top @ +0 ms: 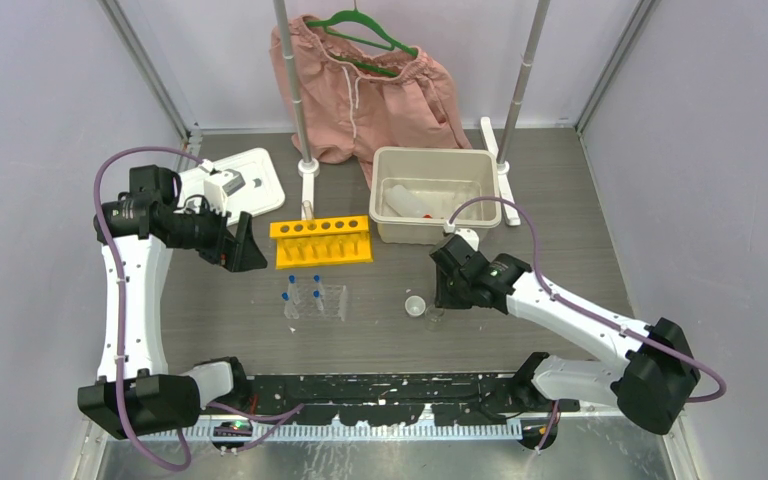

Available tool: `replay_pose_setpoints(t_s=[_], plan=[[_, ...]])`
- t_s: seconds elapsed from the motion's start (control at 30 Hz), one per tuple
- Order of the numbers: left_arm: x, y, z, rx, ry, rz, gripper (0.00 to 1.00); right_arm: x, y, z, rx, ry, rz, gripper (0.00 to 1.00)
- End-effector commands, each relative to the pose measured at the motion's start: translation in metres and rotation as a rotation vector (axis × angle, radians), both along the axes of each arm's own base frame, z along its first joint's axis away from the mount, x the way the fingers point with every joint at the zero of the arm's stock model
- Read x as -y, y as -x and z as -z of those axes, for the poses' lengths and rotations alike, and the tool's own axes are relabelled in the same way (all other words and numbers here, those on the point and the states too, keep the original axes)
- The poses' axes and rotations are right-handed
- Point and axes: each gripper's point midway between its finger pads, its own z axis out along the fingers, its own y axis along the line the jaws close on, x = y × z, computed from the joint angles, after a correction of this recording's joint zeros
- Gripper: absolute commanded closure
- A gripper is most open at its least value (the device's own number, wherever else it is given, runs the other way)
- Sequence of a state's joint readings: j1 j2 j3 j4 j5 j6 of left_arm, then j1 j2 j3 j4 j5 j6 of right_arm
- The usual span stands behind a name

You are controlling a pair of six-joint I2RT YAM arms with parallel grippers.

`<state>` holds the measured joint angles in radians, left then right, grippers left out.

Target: Organize the chemistry lab equipment

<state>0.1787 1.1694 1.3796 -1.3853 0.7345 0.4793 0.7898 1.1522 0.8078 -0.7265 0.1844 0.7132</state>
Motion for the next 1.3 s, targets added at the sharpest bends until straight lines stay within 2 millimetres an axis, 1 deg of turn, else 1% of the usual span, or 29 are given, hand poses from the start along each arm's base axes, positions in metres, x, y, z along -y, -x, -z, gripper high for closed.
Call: replay_pose_setpoints(t_s=[0.0,0.2,0.37,0.6,0.7,0.93,1.03,1.17,1.27], plan=[[0.003,-0.004,-0.01,0.044,0.019,0.015,0.14,0.002,0.008,-0.004,-0.013,-0.004,-0.026,0.69],[0.003,-0.003,-0.01,0.04,0.021,0.014,0.15,0.001,0.014,0.005,-0.046,-0.01,-0.04,0.67],[0.002,-0.003,-0.009,0.041,0.017,0.014,0.14,0.0,0.017,0.008,-0.053,-0.019,-0.049,0.65],[0.002,-0.002,-0.005,0.031,0.017,0.013,0.14,0.004,0.021,0.024,-0.086,0.013,-0.049,0.68],[0.002,-0.002,-0.005,0.033,0.015,0.013,0.15,0.005,0.021,0.022,-0.075,0.003,-0.043,0.7],[0.002,-0.003,-0.005,0.031,0.02,0.011,0.15,0.008,0.022,0.007,-0.047,-0.021,-0.03,0.72],[0.003,-0.002,-0.005,0.033,0.022,0.013,0.15,0.009,0.025,0.007,-0.05,-0.026,-0.022,0.72],[0.003,-0.001,-0.004,0.033,0.02,0.012,0.15,0.01,0.028,0.011,-0.062,-0.03,-0.01,0.72],[0.003,0.0,-0.004,0.03,0.02,0.013,0.15,0.009,0.027,0.01,-0.062,-0.039,-0.008,0.72]])
